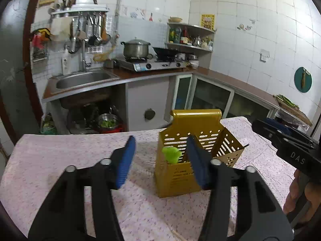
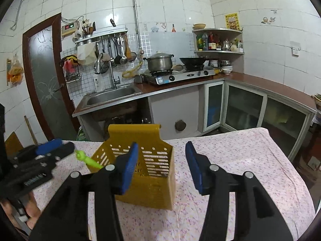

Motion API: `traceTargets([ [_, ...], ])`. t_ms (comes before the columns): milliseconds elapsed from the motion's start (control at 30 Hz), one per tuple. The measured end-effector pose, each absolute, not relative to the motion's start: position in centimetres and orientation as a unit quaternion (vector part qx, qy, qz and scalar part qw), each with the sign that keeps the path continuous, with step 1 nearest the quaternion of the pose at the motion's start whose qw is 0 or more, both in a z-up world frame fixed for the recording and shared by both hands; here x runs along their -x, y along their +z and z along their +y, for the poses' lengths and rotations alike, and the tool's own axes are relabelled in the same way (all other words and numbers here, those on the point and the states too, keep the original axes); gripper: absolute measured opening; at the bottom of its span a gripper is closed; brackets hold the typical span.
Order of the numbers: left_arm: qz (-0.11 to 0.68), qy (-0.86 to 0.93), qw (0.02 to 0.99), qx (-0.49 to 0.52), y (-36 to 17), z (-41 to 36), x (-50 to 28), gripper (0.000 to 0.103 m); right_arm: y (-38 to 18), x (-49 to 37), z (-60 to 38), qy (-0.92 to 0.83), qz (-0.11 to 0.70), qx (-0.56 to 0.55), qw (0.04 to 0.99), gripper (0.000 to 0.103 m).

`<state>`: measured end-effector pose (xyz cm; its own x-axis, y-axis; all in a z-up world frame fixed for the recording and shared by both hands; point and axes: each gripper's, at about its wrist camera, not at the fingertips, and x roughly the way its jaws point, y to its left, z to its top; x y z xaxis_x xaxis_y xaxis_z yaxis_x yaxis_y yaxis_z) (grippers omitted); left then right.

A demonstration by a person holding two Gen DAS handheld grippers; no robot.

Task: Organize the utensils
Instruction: 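Open both tools to release the utensils and withdraw from the holder, then grasp a wooden chopstick with the left tool while the right tool grasps another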

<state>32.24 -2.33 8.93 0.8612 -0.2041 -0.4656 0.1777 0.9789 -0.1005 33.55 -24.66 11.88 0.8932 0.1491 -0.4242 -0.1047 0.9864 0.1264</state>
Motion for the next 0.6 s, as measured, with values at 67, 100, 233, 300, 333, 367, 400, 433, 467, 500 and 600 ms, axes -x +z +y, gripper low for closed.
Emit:
traceTargets([
  [67,0.238,-0.093,0.966,0.028,9.3,-1.7,-30.9,0.065,12.1,-32.1,-25.1,0.055,0.217,-0.05,0.973,0.049],
  [100,0.236,-0.089,0.967,0.029,9.3,-1.4,-30.1,0.068,12.0,-31.3,-25.3,0.049,0.216,-0.049,0.974,0.049],
  [233,0.239,-0.078,0.967,0.031,8.8,-0.4,-27.8,0.074,11.4,-28.8,-25.9,0.028,0.216,-0.047,0.975,0.049],
  [300,0.244,-0.077,0.966,0.034,8.4,-0.2,-26.9,0.076,10.9,-27.7,-26.1,0.019,0.219,-0.046,0.974,0.049],
  [333,0.249,-0.075,0.965,0.037,7.9,0.0,-26.3,0.078,10.4,-27.1,-26.2,0.016,0.222,-0.047,0.974,0.049],
  [367,0.251,-0.073,0.964,0.038,7.6,0.2,-25.9,0.08,9.8,-26.4,-26.3,0.011,0.227,-0.047,0.973,0.049],
  [400,0.255,-0.072,0.963,0.04,7.2,0.3,-25.4,0.082,9.4,-26.1,-26.3,0.009,0.23,-0.047,0.972,0.049],
  [433,0.259,-0.072,0.962,0.04,6.8,0.4,-25.0,0.083,8.6,-25.4,-26.4,0.007,0.238,-0.048,0.97,0.049],
  [467,0.263,-0.072,0.961,0.038,6.4,0.4,-24.6,0.083,8.1,-25.0,-26.4,0.005,0.243,-0.048,0.969,0.049],
  [500,0.267,-0.072,0.96,0.037,6.0,0.4,-24.4,0.085,7.7,-24.8,-26.4,0.002,0.247,-0.048,0.968,0.049],
  [600,0.283,-0.071,0.956,0.034,4.6,0.3,-23.5,0.089,6.1,-23.7,-26.5,-0.004,0.263,-0.049,0.964,0.049],
])
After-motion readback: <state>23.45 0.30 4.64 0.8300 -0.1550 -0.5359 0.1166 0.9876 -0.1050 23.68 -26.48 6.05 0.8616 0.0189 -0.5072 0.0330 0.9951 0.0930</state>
